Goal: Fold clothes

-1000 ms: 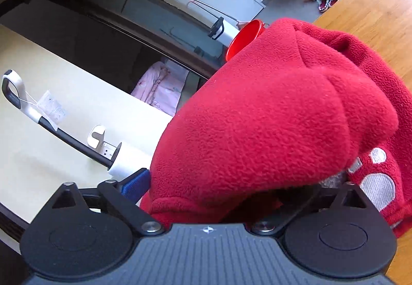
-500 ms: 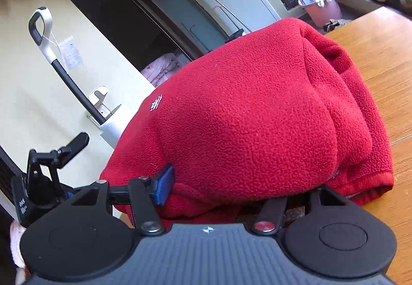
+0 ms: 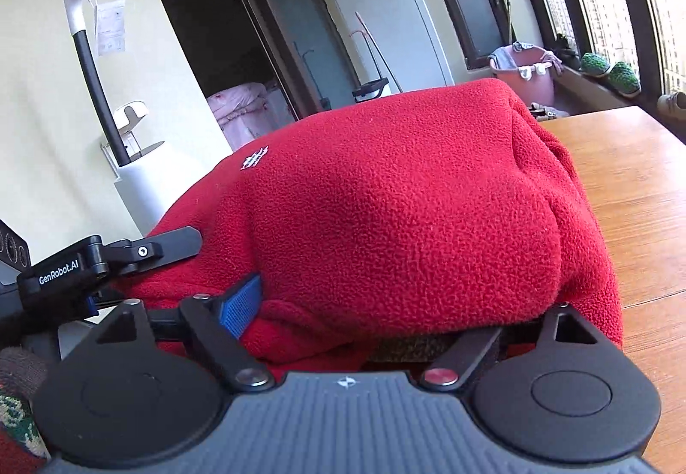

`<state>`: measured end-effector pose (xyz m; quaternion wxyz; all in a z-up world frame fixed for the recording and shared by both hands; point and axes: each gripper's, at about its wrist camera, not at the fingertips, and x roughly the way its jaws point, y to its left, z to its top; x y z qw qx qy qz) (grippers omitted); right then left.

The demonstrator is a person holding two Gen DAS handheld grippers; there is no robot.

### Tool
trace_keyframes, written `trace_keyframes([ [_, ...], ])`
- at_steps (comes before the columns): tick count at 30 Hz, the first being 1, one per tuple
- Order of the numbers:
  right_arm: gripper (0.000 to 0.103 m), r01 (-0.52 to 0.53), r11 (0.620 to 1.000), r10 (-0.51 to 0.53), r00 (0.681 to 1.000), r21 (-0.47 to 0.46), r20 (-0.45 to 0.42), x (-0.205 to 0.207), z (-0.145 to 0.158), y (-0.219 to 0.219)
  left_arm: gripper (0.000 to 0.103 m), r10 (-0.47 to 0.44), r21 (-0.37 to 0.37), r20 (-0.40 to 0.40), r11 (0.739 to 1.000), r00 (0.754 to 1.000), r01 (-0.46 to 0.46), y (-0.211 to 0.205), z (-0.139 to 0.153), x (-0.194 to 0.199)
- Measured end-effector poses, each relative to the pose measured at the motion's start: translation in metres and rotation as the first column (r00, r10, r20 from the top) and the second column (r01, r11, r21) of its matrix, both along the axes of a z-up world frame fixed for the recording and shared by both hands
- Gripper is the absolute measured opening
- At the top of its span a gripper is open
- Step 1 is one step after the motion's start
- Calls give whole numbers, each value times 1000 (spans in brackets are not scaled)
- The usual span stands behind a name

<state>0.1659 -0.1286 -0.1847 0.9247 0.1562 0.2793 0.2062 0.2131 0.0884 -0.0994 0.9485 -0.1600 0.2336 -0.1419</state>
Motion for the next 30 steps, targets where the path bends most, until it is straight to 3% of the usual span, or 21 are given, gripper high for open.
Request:
trace_keyframes([
  [5, 84, 6, 1000, -6, 1000, 2, -3, -7, -2, -6, 103, -18, 38, 115, 999, 993, 14, -8, 29, -26],
  [8, 88, 12, 1000, -12, 1000, 9, -3, -7, -2, -8, 103, -49, 120, 109, 992, 993, 36, -23, 36, -26],
  [11, 91, 13, 1000, -13, 1000, 19, 3, -9, 2, -15, 103, -53, 239, 55, 970, 997, 39, -38, 24, -15],
  [13, 96, 9, 1000, -8, 1000, -3, 20, -15, 12, -21, 103, -38, 249, 54, 968, 998, 23, -39, 16, -11],
  [16, 103, -53, 996, 61, 993, -77, 104, -34, 35, -27, 103, -29, 213, 49, 977, 998, 18, -33, 17, -5],
  [20, 103, -83, 985, 117, 964, -149, 239, -56, 64, -30, 103, -26, 210, 54, 978, 998, 14, -32, 17, -3],
  [26, 103, 41, 991, 19, 905, -131, 424, -53, 72, -16, 103, -36, 205, 50, 978, 998, 26, -30, 16, 0],
  [28, 103, 7, 993, 41, 921, -120, 388, -37, 67, -10, 103, -40, 192, 47, 981, 998, 31, -27, 14, 1],
  [30, 103, -51, 991, 79, 969, -123, 235, -8, 48, -5, 103, -47, 178, 46, 983, 998, 38, -25, 10, 3],
])
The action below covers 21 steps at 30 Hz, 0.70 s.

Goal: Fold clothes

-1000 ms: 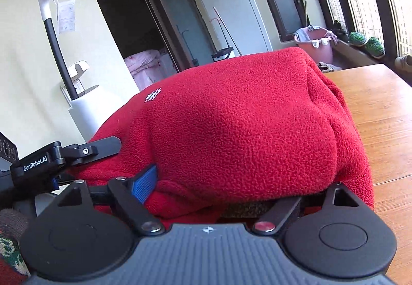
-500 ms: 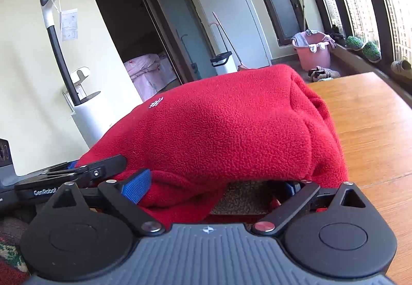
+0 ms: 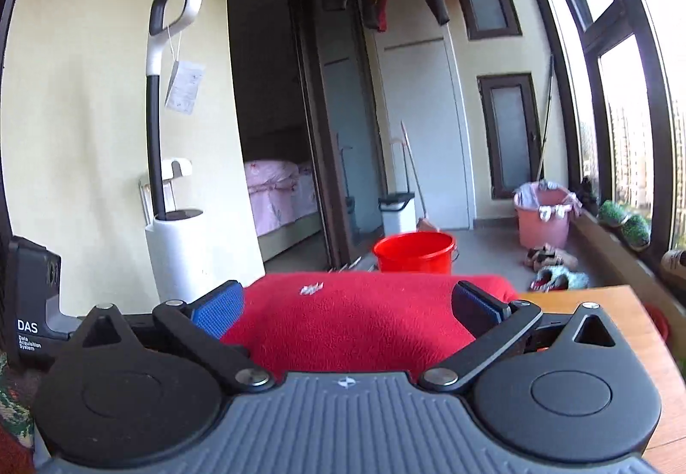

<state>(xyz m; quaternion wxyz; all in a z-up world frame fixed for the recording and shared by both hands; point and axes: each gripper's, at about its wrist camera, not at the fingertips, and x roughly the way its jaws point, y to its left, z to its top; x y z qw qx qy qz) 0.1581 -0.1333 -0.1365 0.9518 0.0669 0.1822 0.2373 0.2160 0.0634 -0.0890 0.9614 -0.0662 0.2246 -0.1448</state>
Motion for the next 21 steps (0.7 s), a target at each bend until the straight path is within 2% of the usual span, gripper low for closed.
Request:
trace_keyframes([
  [2, 103, 19, 1000, -20, 993, -12, -119, 21, -26, 3, 103, -6, -4, 7, 1000, 1000, 6, 1, -4, 1],
  [5, 103, 17, 1000, -17, 994, -1, -103, 24, -36, 3, 103, -13, -12, 18, 1000, 1000, 13, 1, -9, 5],
  [11, 103, 70, 994, -78, 993, -80, -94, 41, -30, 7, 103, -21, 14, 34, 1000, 999, 20, -12, -10, 30],
  [16, 103, 111, 992, -118, 987, -66, -112, 56, -33, 0, 103, -39, 8, 40, 999, 998, 38, -16, -13, 48],
  [21, 103, 132, 988, -138, 987, -84, -76, 52, -37, 6, 103, -45, -8, 38, 999, 998, 45, -10, -15, 49],
])
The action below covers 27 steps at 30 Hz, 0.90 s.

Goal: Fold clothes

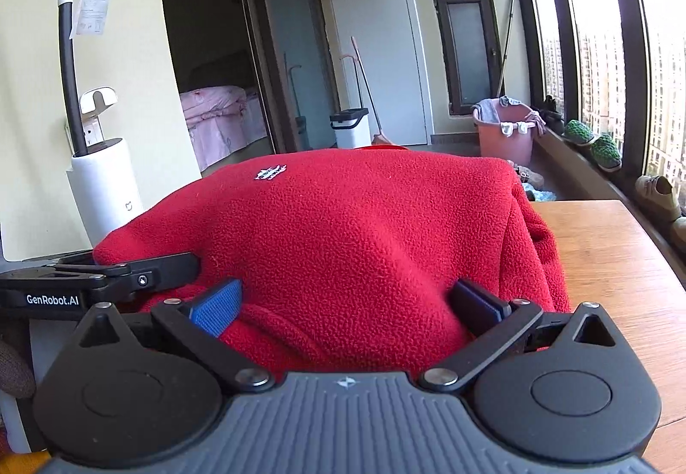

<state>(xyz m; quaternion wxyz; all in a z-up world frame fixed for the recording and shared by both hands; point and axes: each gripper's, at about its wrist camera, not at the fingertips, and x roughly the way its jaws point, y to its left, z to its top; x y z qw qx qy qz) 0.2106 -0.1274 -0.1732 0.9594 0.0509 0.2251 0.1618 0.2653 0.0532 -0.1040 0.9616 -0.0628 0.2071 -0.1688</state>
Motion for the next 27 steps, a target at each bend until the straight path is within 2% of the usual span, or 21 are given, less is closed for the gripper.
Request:
trace_keyframes([
  [6, 103, -13, 1000, 13, 1000, -4, 9, 5, -1, -1, 103, 21, 11, 9, 1000, 1000, -21, -3, -1, 0],
  [17, 103, 24, 1000, -24, 1000, -2, 21, -1, -2, 2, 103, 26, 16, 26, 1000, 999, -27, -5, 2, -3],
  [22, 103, 17, 1000, -17, 1000, 10, 18, 0, -2, -2, 103, 26, 49, 99, 998, 995, -31, -8, 17, -33],
  [25, 103, 11, 1000, -11, 1000, 7, 19, 2, -2, -3, 103, -12, 44, 168, 999, 986, 5, -8, 30, -52],
  [27, 103, 10, 1000, -10, 1000, 8, 20, 2, -2, -3, 103, -39, 34, 168, 999, 985, 34, -9, 33, -53],
])
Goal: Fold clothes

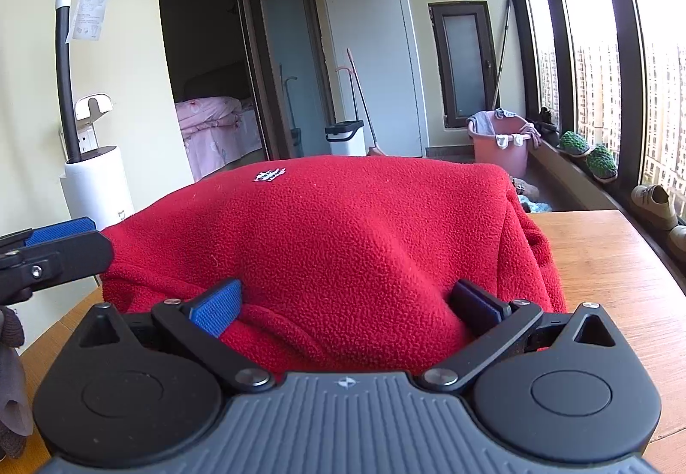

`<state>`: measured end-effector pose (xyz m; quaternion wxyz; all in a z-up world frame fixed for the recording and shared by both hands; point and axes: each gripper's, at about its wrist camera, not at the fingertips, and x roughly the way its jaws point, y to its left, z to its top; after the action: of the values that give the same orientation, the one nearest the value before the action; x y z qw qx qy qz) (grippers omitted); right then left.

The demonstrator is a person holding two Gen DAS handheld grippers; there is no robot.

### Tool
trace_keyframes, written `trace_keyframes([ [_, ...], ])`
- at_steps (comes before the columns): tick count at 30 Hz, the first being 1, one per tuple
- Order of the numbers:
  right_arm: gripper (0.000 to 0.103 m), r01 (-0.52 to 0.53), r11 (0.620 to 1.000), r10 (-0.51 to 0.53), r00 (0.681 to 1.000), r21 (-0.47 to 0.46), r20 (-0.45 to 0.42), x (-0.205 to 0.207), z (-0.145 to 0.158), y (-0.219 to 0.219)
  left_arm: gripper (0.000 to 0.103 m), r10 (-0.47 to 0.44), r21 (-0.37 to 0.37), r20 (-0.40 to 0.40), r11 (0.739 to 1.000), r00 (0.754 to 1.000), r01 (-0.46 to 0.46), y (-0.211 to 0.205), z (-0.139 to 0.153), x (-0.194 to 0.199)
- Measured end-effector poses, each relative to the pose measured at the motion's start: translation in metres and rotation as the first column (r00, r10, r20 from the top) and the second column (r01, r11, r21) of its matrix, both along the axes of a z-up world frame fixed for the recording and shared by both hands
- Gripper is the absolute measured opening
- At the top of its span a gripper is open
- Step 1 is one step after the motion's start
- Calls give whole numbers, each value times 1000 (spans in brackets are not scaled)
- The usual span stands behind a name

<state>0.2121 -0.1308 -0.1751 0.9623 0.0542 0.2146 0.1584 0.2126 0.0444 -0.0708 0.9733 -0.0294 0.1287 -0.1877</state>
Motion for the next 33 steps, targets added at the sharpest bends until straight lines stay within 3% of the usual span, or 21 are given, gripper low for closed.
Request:
trace_keyframes([
  [6, 103, 2, 1000, -2, 999, 13, 43, -11, 7, -11, 103, 50, 116, -82, 992, 995, -40, -15, -27, 25],
  [10, 103, 65, 997, -69, 993, 41, 100, -23, 18, -27, 103, 59, 82, -104, 995, 993, -51, -11, -28, 29],
  [15, 103, 33, 999, -32, 999, 29, -36, -4, 2, -25, 103, 60, 87, -114, 995, 992, -50, -11, -29, 29],
  [28, 103, 26, 999, -29, 995, -33, -95, 6, -4, -19, 103, 74, 80, -157, 995, 985, -62, -7, -29, 33],
  [33, 103, 49, 998, -49, 999, -33, -22, -15, 2, -22, 103, 39, 9, -127, 999, 991, -38, 6, -17, 14],
])
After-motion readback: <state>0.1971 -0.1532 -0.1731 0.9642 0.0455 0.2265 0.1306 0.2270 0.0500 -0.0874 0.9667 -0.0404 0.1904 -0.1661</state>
